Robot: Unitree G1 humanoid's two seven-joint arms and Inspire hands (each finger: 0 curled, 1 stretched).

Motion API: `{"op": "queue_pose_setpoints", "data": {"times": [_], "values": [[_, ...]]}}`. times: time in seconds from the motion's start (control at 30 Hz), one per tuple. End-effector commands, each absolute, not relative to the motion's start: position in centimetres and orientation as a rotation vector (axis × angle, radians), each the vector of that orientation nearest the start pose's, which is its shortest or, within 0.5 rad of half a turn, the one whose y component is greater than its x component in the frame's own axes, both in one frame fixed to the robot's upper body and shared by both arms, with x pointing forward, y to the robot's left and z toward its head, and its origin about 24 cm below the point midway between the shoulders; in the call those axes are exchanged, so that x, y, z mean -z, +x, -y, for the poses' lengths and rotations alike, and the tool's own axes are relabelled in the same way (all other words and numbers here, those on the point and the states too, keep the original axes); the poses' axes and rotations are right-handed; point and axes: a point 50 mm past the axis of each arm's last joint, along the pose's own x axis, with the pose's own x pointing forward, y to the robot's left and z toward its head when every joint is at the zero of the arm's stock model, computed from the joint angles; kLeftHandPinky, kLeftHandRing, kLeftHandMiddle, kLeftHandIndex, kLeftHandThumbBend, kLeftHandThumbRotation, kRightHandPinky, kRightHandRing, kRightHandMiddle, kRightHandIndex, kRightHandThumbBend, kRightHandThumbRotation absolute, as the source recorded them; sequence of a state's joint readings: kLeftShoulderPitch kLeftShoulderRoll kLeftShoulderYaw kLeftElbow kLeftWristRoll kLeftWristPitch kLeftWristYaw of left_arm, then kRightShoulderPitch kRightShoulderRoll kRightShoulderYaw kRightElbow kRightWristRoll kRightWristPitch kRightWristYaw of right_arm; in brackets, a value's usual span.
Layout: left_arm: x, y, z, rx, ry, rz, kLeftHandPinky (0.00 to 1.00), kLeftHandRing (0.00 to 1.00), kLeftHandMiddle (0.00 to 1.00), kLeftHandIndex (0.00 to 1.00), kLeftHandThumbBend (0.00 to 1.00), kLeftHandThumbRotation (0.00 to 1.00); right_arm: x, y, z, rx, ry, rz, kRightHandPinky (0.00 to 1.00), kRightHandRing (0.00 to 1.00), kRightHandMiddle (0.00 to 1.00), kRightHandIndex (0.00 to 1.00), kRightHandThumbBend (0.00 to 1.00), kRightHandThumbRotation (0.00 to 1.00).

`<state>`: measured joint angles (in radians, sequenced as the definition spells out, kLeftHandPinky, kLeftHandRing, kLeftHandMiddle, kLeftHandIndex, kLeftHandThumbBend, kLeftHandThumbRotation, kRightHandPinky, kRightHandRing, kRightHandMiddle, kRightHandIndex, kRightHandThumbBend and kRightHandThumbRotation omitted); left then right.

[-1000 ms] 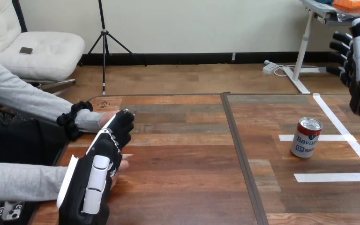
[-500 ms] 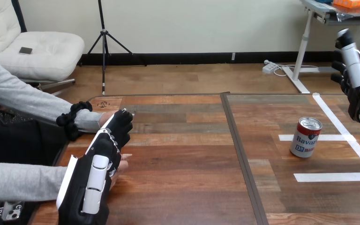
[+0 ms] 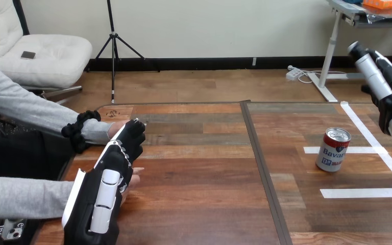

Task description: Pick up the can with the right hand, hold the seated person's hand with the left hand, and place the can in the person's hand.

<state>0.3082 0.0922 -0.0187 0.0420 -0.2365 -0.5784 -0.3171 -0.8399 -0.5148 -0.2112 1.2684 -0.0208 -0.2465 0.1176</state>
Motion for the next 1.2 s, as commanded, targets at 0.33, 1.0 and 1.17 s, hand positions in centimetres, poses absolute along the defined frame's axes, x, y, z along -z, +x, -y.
{"op": "queue_pose_setpoints", "data": {"times": [0.33,1.0,1.17], "values": [[-3.71,18.58,-17.21,0.178,-0.071,0.330,0.94,0.92,0.91,0.88,0.65,0.95,-11.29,37.25,29.97,0.207,-0.308,-0.095,0.91,0.98,0.98,0.97,1.00,0.37],[-3.66,18.46,-17.00,0.178,-0.072,0.319,0.92,0.91,0.90,0.88,0.66,0.93,-11.05,37.20,29.95,0.185,-0.435,-0.136,0.79,0.95,0.96,0.99,1.00,0.25],[-3.67,18.48,-16.98,0.180,-0.074,0.315,0.92,0.92,0.91,0.88,0.67,0.93,-11.06,37.19,29.90,0.160,-0.466,-0.141,0.83,0.97,0.97,1.00,1.00,0.26]]}}
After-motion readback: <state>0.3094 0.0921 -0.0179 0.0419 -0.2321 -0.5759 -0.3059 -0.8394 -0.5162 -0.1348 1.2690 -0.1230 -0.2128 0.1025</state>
